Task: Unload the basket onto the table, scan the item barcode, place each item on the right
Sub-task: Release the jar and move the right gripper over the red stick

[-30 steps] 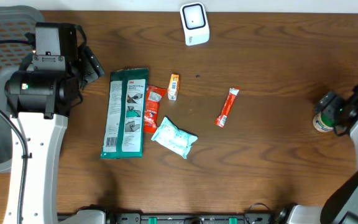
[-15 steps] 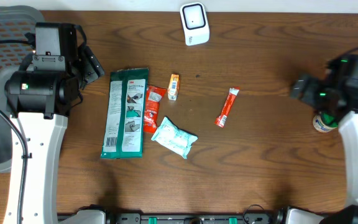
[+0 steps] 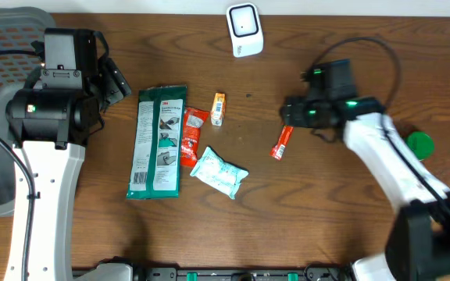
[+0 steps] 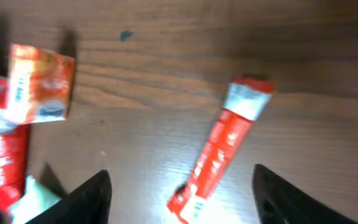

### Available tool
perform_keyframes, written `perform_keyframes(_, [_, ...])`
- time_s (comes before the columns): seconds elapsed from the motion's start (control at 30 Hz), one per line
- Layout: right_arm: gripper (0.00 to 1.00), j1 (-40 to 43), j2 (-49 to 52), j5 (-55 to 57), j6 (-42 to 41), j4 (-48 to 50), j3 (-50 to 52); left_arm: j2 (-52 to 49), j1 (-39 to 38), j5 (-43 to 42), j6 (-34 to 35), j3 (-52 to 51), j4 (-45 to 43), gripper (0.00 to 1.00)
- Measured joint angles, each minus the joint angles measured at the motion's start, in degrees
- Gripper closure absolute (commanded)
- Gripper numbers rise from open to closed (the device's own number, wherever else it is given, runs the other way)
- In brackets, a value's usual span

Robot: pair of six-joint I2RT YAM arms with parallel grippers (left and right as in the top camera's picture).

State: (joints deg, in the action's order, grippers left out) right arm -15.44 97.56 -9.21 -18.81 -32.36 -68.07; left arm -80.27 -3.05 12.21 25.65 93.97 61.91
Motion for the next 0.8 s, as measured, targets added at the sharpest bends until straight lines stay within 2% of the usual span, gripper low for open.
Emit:
perform_keyframes(0.03, [0.4,-1.2,2.58,1.22,-1.49,1.07,0.0,0.0,0.0,0.0,0.0,0.0,0.0,0.13])
perform_keyframes(0.23, [0.48,-1.6,10.78,4.28,-4.74,4.61,0.13,0.0,0.0,0.0,0.0,0.0,0.0,0.13])
perform_keyframes(0.27, [0.53,-1.57,12.02,4.72,-5.03,4.96,0.13,0.0,0.0,0.0,0.0,0.0,0.0,0.13])
perform_keyframes(0.3, [0.64,-1.6,12.81,4.81,-5.18,5.01,0.17,0.0,0.0,0.0,0.0,0.0,0.0,0.13])
perform_keyframes(0.33, [0.67,-1.62,13.55,5.16,-5.44,4.94,0.26,0.0,0.0,0.0,0.0,-0.02,0.0,0.13])
perform_keyframes(0.73, [0.67,-1.62,12.07,5.33,-5.57,2.84,0.33,0.0,0.0,0.0,0.0,0.0,0.0,0.13])
perform_keyframes(0.8, [0.63,-1.62,10.29,5.18,-4.81,2.54,0.33,0.0,0.0,0.0,0.0,0.0,0.0,0.13])
